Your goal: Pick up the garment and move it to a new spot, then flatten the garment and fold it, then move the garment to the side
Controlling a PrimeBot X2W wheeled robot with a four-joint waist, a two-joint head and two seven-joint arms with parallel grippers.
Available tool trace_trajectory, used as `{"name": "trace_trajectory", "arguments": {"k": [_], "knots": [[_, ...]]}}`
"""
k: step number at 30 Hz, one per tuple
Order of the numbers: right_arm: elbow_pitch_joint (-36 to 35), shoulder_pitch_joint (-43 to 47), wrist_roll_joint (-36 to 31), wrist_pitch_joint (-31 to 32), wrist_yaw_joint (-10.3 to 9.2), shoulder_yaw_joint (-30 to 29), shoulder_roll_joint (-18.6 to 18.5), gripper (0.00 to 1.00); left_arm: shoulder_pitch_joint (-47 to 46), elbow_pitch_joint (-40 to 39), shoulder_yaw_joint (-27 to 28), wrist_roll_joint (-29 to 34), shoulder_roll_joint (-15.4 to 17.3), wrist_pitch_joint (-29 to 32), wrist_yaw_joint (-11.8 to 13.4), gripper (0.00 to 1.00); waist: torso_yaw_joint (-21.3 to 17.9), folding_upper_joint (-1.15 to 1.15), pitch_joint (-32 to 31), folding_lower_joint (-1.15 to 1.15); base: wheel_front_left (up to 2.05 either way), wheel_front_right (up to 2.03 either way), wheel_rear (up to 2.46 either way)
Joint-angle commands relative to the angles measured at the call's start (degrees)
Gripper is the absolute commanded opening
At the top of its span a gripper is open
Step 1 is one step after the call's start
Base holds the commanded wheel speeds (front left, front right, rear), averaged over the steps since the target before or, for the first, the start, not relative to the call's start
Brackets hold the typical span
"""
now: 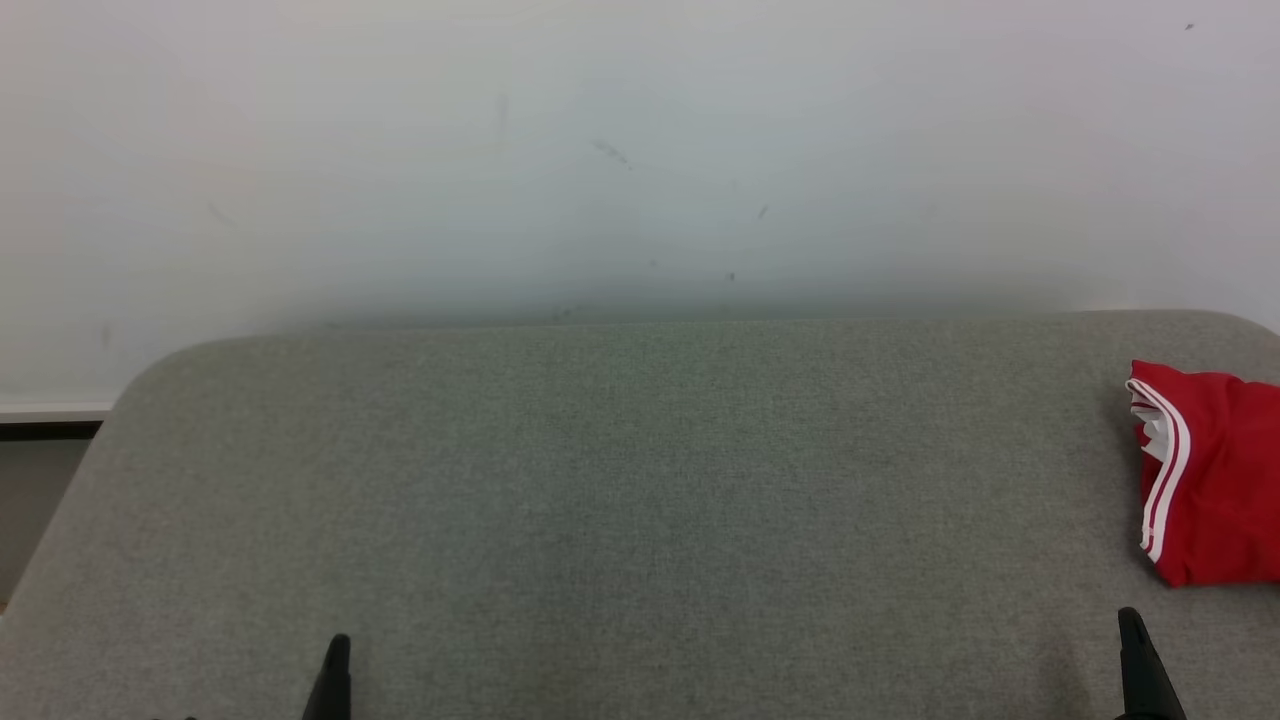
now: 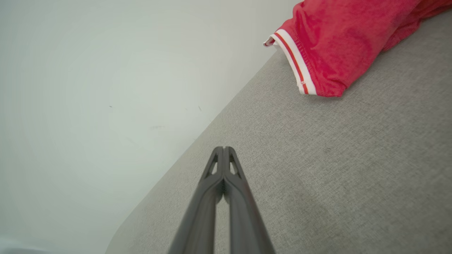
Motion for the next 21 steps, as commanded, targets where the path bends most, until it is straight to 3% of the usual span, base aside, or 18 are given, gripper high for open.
{"name": "trace_trajectory", "arguments": {"k": [1, 21], "knots": [[-0.9, -1.6, 1.6, 0.4, -0.05, -0.3, -0.6, 0.00, -1.3, -0.4, 0.5, -2.1, 0.3, 0.4, -0.5, 0.00, 0.0, 0.00, 0.0, 0.00, 0.00, 0.00, 0.00], [-1.5, -3.3, 13.9, 3.4, -0.07, -1.1, -0.7, 0.00, -3.8, -0.1, 2.0, -14.1, 0.4, 3.5, -1.9, 0.00, 0.4, 0.00, 0.8, 0.00, 0.00, 0.00, 0.00]]}}
